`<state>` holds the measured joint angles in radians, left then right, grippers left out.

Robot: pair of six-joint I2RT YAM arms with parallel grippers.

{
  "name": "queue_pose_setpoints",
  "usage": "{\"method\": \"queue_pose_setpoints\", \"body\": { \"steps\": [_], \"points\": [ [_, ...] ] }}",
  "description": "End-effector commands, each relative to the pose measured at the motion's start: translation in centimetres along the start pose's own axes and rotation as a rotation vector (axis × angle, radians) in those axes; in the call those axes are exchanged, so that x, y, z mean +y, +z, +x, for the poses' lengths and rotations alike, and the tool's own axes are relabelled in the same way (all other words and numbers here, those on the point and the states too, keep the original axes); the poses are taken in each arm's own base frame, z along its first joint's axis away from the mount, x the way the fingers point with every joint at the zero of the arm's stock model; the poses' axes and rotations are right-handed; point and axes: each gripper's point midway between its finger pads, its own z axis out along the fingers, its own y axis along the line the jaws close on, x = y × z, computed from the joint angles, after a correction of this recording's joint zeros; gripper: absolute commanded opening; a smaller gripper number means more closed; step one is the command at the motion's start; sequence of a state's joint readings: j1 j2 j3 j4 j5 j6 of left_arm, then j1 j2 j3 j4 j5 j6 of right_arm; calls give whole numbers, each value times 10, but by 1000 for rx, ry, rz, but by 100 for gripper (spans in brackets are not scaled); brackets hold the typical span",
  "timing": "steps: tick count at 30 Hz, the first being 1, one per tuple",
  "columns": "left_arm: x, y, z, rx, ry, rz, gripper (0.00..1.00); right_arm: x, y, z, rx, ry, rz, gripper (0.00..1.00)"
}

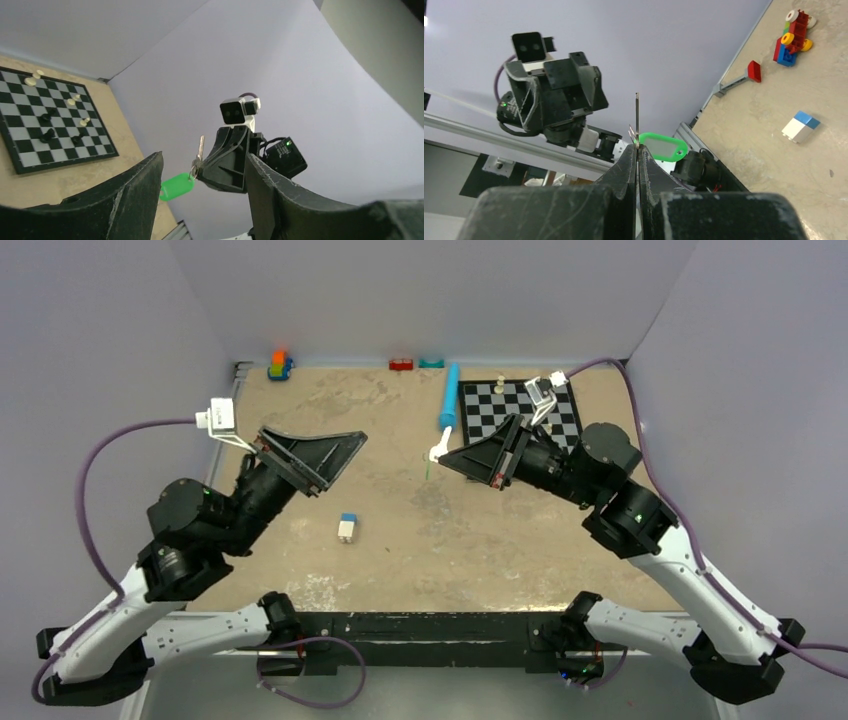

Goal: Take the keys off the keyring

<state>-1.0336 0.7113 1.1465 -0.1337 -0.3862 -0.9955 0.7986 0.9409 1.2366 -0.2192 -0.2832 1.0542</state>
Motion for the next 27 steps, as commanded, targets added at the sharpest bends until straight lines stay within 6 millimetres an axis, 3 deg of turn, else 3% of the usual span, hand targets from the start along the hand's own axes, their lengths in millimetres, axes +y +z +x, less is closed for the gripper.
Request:
{"method": "queue_pose_setpoints", "body": {
  "steps": [1,5,10,14,21,27],
  "points": [
    [5,-28,2,165,315,-34,65,20,-15,-4,21,-91,-8,0],
    [-6,-45,3,306,497,10,67,24,-20,-6,36,-129,16,0],
    [-14,-57,1,456,614,-14,62,24,-16,-5,78,-157,27,0],
    [-26,-62,19,624,621,34,60,21,-13,1,106,-138,21,0],
    [-39,-55,42,739,560,127,60,32,-15,3,118,-124,-18,0],
    [-46,-35,45,716,539,143,57,39,-16,2,130,-133,-31,0]
  ]
}}
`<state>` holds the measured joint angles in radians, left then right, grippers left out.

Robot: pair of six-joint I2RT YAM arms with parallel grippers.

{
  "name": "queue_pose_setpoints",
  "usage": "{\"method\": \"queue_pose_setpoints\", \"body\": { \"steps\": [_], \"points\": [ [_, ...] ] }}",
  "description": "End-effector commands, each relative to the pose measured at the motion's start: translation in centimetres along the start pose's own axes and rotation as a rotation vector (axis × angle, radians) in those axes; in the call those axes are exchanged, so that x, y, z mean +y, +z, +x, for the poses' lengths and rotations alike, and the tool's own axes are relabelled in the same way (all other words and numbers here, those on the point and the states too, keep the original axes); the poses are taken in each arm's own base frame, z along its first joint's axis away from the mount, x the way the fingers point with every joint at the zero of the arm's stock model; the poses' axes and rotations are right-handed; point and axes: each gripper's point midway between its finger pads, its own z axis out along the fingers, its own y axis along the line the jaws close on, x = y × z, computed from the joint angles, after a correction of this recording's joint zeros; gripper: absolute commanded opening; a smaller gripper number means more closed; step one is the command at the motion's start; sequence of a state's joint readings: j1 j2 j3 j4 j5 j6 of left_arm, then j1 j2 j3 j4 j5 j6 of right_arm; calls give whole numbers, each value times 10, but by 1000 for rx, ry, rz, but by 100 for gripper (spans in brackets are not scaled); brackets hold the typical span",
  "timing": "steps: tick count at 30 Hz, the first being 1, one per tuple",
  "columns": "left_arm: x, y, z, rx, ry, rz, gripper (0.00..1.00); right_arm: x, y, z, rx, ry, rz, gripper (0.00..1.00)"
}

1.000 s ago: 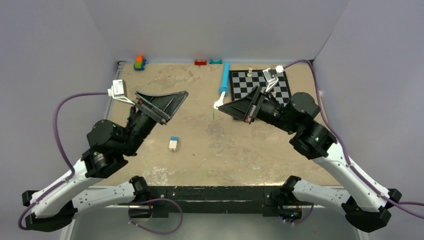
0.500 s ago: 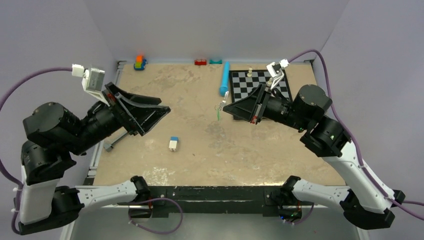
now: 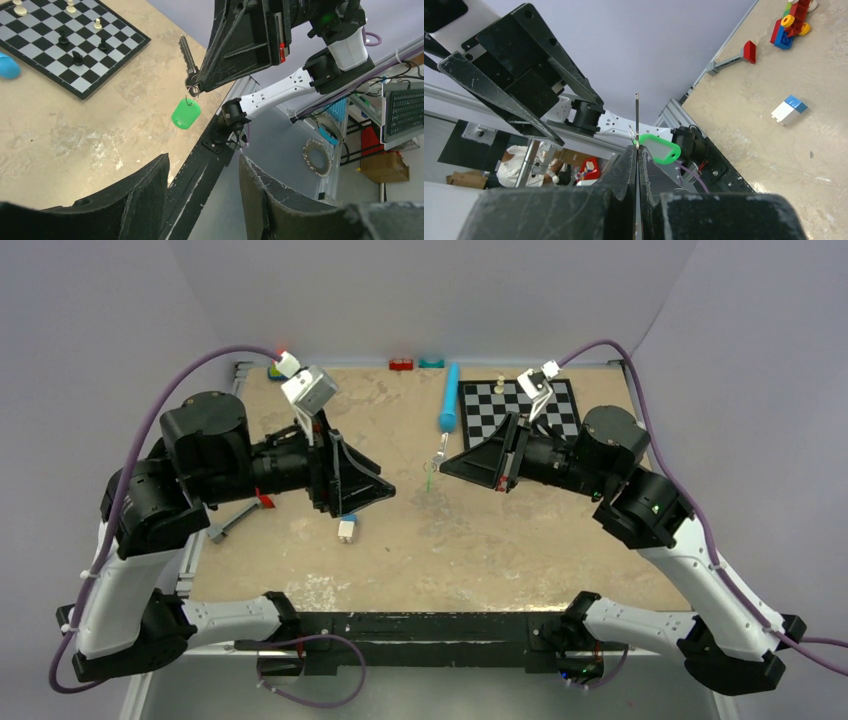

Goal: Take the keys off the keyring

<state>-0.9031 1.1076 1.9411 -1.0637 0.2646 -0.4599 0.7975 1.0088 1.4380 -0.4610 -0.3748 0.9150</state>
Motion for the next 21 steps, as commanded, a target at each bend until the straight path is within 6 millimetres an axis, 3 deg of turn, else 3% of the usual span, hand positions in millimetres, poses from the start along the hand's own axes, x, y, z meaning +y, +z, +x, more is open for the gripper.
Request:
{"method": "queue_pose_setpoints", "body": {
  "steps": [1,12,21],
  "points": [
    [-19,-3,-19,-51,22,87,57,24,-9,-7,-5,-34,-66,0],
    [-34,26,-40,-15,16,182,54,38,-12,-9,9,-48,-111,0],
    [-20,46,-32,36,7,141,49,49,-16,-13,2,-61,-143,0]
  ]
}}
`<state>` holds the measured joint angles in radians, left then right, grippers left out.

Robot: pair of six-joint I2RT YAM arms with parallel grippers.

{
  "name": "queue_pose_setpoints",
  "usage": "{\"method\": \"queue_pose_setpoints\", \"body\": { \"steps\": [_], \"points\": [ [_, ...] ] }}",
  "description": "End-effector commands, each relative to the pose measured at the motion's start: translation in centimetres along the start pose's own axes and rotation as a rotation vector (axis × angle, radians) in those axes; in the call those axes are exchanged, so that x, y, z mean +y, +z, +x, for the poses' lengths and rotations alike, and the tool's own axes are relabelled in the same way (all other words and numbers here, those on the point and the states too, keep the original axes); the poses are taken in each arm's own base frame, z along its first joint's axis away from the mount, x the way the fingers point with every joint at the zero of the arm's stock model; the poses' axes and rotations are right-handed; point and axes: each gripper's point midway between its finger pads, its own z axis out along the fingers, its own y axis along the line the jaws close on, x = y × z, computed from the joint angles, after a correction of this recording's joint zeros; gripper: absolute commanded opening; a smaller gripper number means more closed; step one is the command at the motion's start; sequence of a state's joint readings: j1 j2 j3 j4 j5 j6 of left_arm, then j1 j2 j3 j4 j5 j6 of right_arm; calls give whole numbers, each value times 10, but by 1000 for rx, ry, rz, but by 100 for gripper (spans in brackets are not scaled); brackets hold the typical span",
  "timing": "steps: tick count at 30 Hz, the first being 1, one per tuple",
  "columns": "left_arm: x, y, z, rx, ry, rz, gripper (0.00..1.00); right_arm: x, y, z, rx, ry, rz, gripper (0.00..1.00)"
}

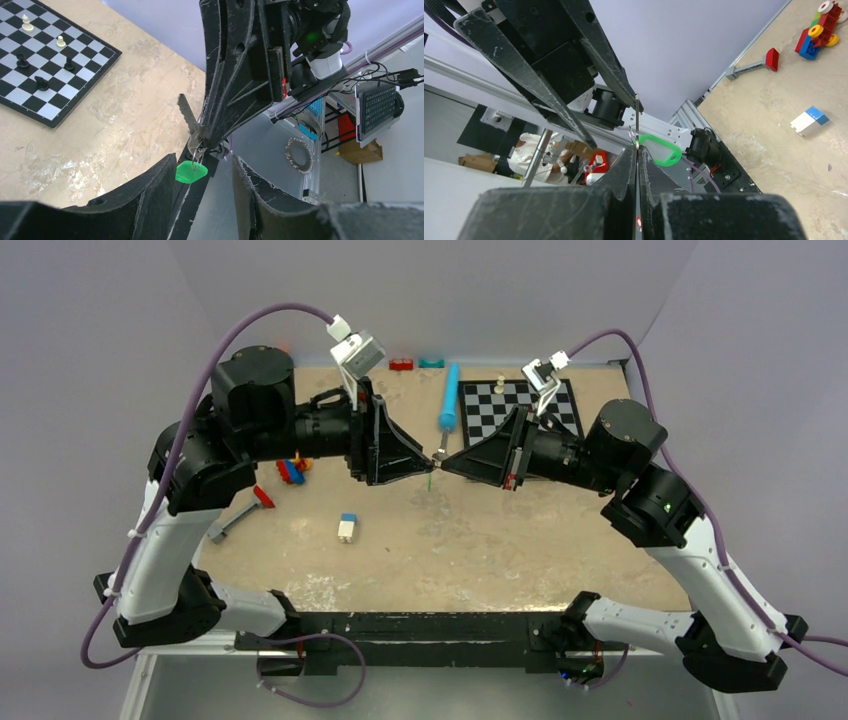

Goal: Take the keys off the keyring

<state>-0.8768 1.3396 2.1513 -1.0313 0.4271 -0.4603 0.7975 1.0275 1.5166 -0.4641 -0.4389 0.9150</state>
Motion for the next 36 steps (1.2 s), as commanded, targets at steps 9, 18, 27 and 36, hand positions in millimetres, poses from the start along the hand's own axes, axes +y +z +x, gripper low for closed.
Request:
{"method": "queue_pose_setpoints", "body": {
  "steps": [9,18,27,36],
  "points": [
    [2,8,0,-3,3,24,43,24,-5,-8,-11,-40,-84,0],
    [-3,16,-2,-9,-2,67,30,24,-2,-8,-8,-36,-94,0],
    [-1,18,2,1,-9,70,0,22,-1,-10,-24,-35,-84,0],
    [-5,19,-7,-106,-98,95,0,21,1,-15,-87,11,-119,8]
  ]
}}
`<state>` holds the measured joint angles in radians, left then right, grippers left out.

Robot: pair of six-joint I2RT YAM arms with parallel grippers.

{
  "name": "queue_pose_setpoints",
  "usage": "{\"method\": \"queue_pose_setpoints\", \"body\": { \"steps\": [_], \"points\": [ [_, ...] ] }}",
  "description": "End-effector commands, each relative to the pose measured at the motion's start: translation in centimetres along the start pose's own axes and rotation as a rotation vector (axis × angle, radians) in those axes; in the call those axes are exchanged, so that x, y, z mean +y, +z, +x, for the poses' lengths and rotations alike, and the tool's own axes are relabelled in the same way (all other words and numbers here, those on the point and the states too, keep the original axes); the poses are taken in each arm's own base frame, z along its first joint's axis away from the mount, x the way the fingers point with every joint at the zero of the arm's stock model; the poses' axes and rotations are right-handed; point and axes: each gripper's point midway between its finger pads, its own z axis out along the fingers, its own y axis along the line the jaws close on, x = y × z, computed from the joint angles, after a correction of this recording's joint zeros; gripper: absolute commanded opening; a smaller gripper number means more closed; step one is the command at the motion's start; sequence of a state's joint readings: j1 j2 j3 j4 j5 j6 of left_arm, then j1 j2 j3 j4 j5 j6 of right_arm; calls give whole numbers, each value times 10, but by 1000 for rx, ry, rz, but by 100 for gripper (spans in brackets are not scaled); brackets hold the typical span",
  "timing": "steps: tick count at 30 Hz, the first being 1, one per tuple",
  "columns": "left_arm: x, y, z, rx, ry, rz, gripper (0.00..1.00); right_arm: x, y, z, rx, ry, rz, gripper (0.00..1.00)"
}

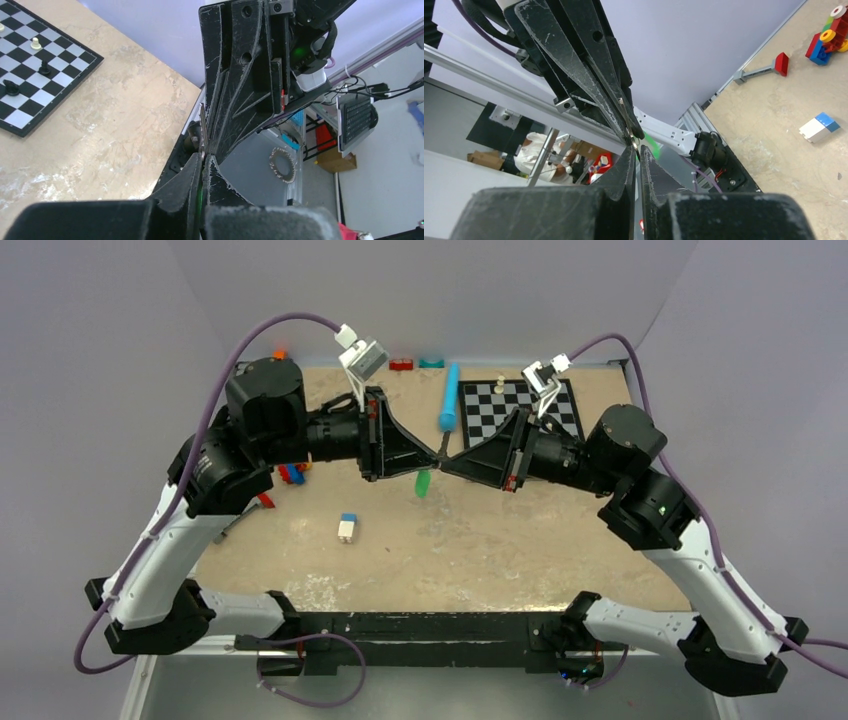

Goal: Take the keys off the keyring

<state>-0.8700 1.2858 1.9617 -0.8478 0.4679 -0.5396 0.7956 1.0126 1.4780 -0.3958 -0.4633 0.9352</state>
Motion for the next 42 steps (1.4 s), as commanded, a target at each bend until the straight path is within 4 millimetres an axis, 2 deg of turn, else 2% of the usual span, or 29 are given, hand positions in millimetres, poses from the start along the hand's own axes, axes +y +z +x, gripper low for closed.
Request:
{"method": "queue_pose_setpoints", "body": {
  "steps": [1,4,15,22,32,42],
  "points": [
    [-8,2,-14,-101,-47,45,0,15,1,-17,-91,11,-72,12],
    [-3,-1,-18,-159,-91,20,0,16,1,-21,-115,15,-74,16],
    [0,-16,-32,-326,-190,3,0,26,-1,-31,-159,8,-97,8],
    [5,-15,-34,-367,-223,-3,0,32,-2,-35,-180,-2,-130,6],
    [23,-21,-46,-523,-308,-34,0,34,-5,-40,-237,7,-171,6],
    [42,-28,-49,-661,-410,-57,0,29,2,-41,-245,33,-184,9]
  ]
}}
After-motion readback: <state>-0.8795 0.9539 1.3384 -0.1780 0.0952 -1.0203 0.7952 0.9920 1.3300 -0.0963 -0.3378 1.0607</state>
